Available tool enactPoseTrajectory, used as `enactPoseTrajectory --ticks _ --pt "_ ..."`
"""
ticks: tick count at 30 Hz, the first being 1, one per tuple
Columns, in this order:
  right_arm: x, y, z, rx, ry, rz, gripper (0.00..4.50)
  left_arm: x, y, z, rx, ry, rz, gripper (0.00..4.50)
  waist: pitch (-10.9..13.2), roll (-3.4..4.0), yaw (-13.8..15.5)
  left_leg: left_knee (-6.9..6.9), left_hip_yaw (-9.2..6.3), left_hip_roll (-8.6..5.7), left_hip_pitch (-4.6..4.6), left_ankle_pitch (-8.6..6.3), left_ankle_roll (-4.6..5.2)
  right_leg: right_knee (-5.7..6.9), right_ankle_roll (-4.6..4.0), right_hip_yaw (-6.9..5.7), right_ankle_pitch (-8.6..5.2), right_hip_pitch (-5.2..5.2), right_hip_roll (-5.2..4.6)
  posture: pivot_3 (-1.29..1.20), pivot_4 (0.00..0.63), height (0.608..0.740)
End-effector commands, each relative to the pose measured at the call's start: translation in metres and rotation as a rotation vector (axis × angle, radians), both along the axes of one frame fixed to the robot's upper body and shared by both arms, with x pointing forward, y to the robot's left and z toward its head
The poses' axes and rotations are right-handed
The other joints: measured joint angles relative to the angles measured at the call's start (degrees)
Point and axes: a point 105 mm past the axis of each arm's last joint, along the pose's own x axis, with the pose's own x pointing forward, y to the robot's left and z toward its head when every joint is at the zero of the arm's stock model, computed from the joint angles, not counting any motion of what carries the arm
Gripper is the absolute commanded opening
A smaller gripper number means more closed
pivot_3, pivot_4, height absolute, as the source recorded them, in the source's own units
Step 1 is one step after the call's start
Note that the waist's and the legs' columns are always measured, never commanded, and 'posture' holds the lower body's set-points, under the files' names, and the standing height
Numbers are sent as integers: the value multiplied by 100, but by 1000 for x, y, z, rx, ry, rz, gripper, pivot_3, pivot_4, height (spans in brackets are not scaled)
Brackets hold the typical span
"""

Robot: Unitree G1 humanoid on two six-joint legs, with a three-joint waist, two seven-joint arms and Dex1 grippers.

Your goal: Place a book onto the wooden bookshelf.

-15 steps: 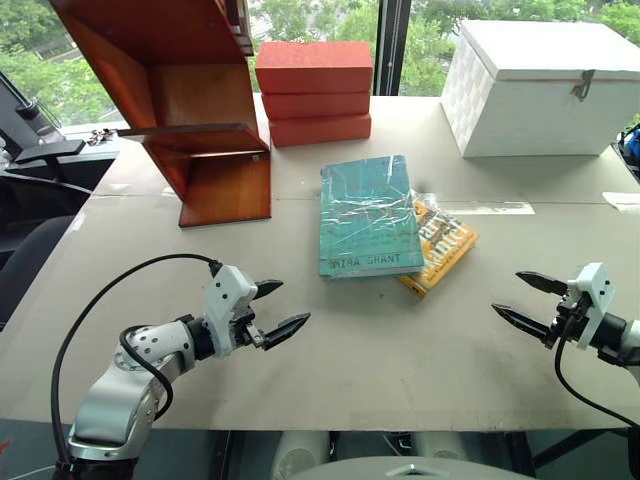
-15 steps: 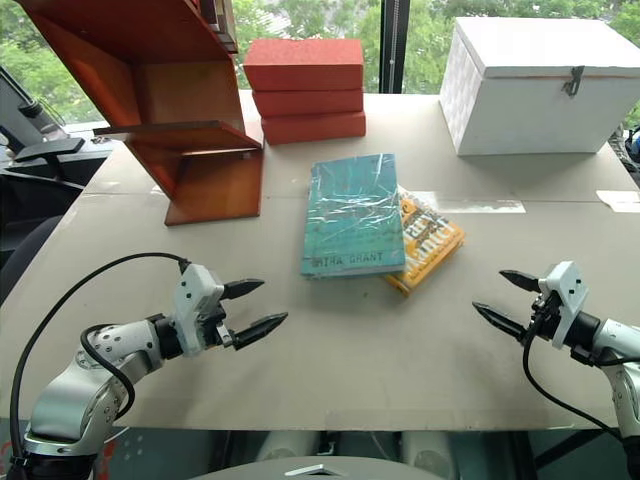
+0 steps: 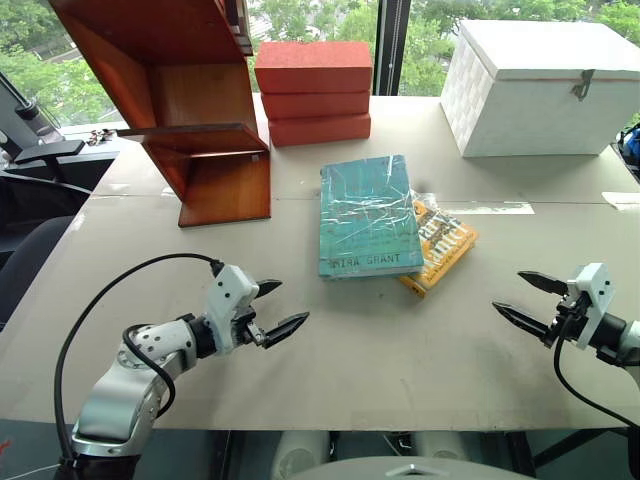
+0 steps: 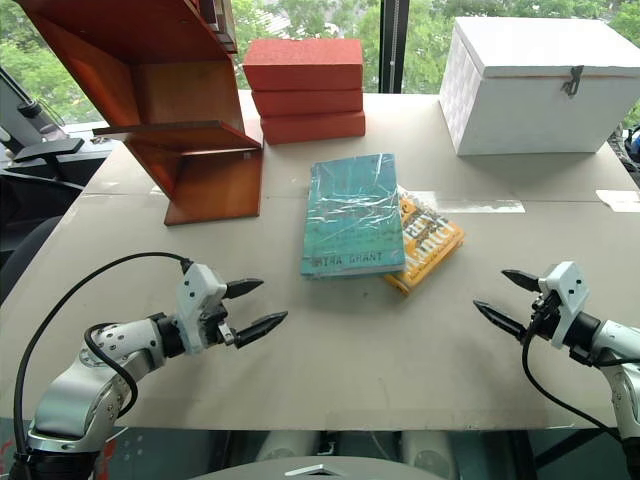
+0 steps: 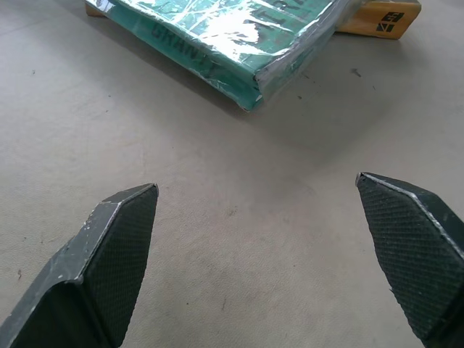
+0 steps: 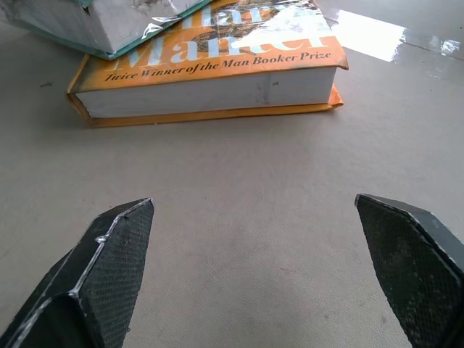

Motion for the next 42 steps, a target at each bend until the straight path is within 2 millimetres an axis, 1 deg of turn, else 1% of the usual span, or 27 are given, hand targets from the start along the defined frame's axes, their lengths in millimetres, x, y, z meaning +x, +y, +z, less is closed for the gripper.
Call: enactPoseTrajectory --ticks 1,7,9,12,13,16,17,19,23,26,28,32,37,39,40,41,42 --pt "1 -2 9 -11 -45 1 4399 3 2 7 12 -39 2 4500 0 0 0 0 0 0 0 0 0 0 0 0 0 0 0 0 150 740" --pt "1 -2 9 -11 -49 0 4399 7 4 7 10 -47 13 4500 0 0 0 0 0 0 0 0 0 0 -2 0 1 0 0 0 150 740" --pt "1 -1 11 -7 -56 8 4399 14 7 12 -32 -50 58 4500 0 0 1 0 0 0 0 0 0 0 -4 0 2 0 0 0 150 740" --pt "-2 5 24 32 -82 63 4399 25 9 17 -105 -6 100 4500 3 -4 8 0 -2 0 0 0 0 0 0 -2 1 1 0 0 150 740" --pt "-3 7 29 36 -87 86 4399 27 7 18 -147 47 99 4500 4 -4 2 1 -4 0 0 0 0 1 4 -4 -1 1 2 0 150 740" --pt "-8 10 51 66 -102 152 4399 30 -8 31 -332 230 12 4500 7 -2 0 2 -4 0 0 0 1 4 9 -3 -3 2 3 0 150 740" --pt "-9 11 57 75 -107 168 4399 33 -11 36 -375 271 -4 4500 8 -3 -1 3 -4 0 1 0 1 5 9 -3 -3 4 3 0 150 740" --pt "-11 11 68 87 -112 195 4399 42 -13 39 -423 349 -8 4500 11 -7 -1 4 -5 -2 1 0 1 5 8 -3 -3 6 3 0 150 740" --pt "-13 13 91 117 -135 240 4399 68 -18 29 -435 500 9 4500 19 -21 -2 3 -7 -13 4 1 0 7 9 -4 -2 9 10 0 150 740" --pt "-15 16 100 123 -139 265 4399 80 -27 17 -448 622 3 4500 21 -28 -4 4 -7 -21 4 1 0 6 4 -3 2 11 11 0 150 740" --pt "-15 18 102 118 -142 269 4399 83 -35 9 -444 686 -14 4500 23 -31 -3 4 -4 -22 2 1 0 5 1 -2 10 11 11 0 150 740" --pt "-17 20 102 119 -142 265 4399 91 -51 5 -505 781 -49 4500 21 -29 37 6 -7 -30 0 1 0 4 1 -3 7 13 6 0 150 740" --pt "-20 21 97 111 -137 254 4399 105 -69 10 -620 845 -55 4500 22 -30 67 14 -14 -32 -1 1 1 3 3 -4 6 19 1 0 150 740" --pt "-21 21 97 112 -139 248 4500 107 -73 13 -653 857 -60 3987 22 -30 65 14 -15 -29 1 1 1 4 3 -3 6 21 0 0 150 740" --pt "-21 21 97 112 -140 246 4500 108 -74 16 -669 858 -65 3869 22 -30 56 14 -16 -29 1 1 1 4 3 -4 6 21 0 0 150 740" --pt "-22 20 96 112 -140 244 4500 109 -75 17 -681 856 -67 3370 24 -33 35 14 -16 -29 1 1 1 4 4 -4 7 21 0 0 150 740" --pt "-22 20 96 112 -141 242 4500 110 -76 19 -690 852 -65 2964 25 -36 22 14 -17 -27 -1 1 1 4 9 -4 10 19 1 0 150 740"
